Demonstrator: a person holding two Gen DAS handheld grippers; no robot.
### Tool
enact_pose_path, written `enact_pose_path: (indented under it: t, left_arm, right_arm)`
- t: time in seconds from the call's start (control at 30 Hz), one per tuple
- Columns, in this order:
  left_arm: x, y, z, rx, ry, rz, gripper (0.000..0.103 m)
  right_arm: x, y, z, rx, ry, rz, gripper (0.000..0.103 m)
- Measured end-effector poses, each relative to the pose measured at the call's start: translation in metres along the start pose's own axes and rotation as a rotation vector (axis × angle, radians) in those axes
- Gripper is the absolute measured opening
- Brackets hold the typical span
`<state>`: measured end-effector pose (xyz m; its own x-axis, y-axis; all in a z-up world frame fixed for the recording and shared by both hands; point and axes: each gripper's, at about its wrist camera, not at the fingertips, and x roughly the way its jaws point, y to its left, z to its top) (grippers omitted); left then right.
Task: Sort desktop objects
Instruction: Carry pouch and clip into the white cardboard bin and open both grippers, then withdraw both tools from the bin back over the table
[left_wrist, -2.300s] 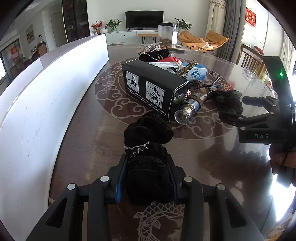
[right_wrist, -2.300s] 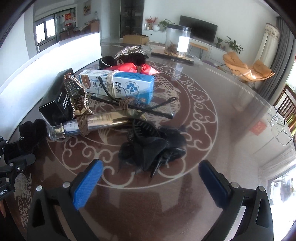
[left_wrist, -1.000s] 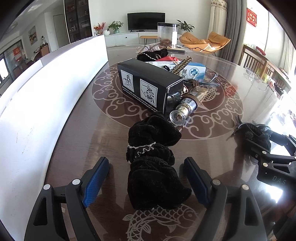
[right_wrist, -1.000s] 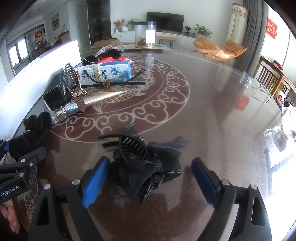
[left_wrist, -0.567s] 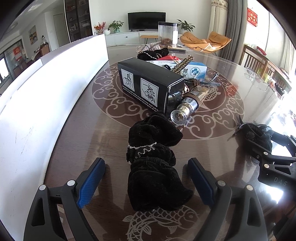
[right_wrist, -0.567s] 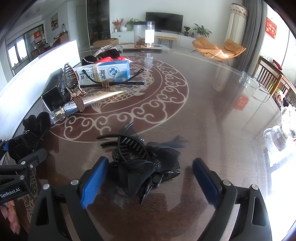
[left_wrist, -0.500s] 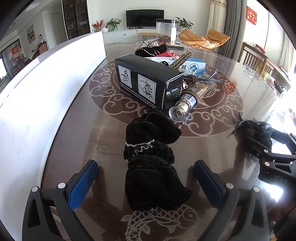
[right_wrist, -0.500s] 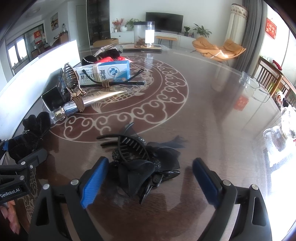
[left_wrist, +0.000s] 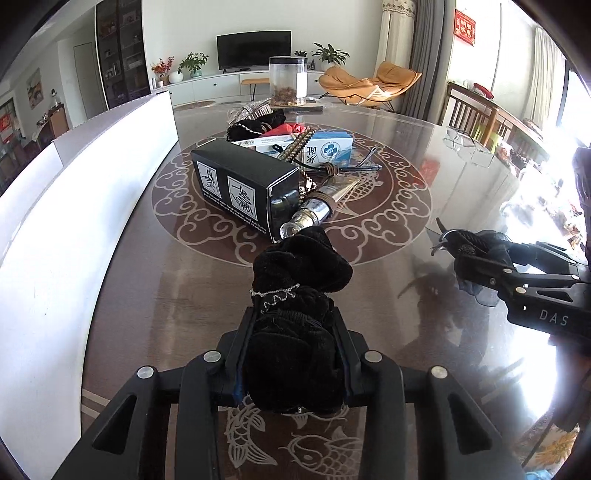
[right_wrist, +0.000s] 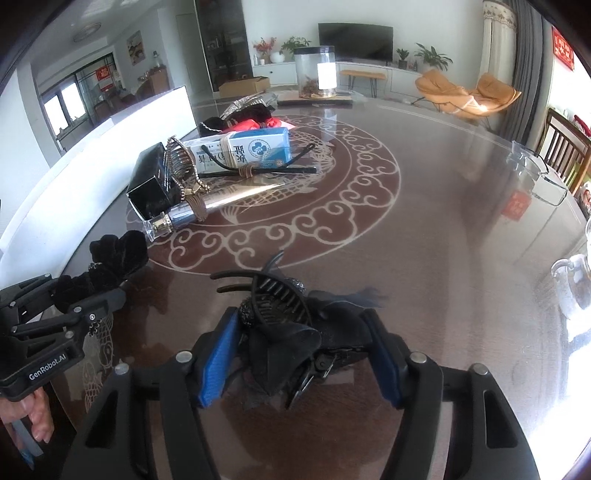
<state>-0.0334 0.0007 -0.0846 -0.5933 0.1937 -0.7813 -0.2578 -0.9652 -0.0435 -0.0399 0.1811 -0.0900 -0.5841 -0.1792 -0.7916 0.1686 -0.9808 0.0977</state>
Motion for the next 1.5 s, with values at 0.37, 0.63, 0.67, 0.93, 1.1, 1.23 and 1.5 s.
enact_pose_path:
  t: [0.37,0.63,0.67,0.93,1.1,1.23,1.5]
  left_arm:
    - [-0.125,0.076,0.040,-0.167,-0.161,0.078,0.036]
    - [-0.102,0.247,0.046,-0.349,0.004,0.352,0.036]
    - [-0.092,0.263,0.041,-0.372,0.041,0.365,0.036]
    - [-0.052,0.320,0.018,-0.459,0.233,0.440,0.046]
    - [-0.044,0.318,0.018,-0.364,0.303,0.530,0.094]
    - [-0.025,0.309,0.011,-0.252,0.403,0.587,0.094]
    - [-0.032,0.320,0.006,-0.280,0.376,0.594,0.094]
  right_arm:
    - [-0.057,0.060,0.075,-0.087,-0.107,0.156,0.066]
    - [-0.023,0.238,0.158,-0.298,-0.157,0.351,0.066]
    - [-0.011,0.262,0.164,-0.323,-0.142,0.378,0.066]
    - [0.090,0.373,0.160,-0.543,0.101,0.400,0.067]
    - [0.109,0.395,0.147,-0.659,0.131,0.309,0.087]
    - [0.119,0.395,0.136,-0.746,0.125,0.203,0.088]
    - [0.119,0.386,0.127,-0.739,0.126,0.146,0.088]
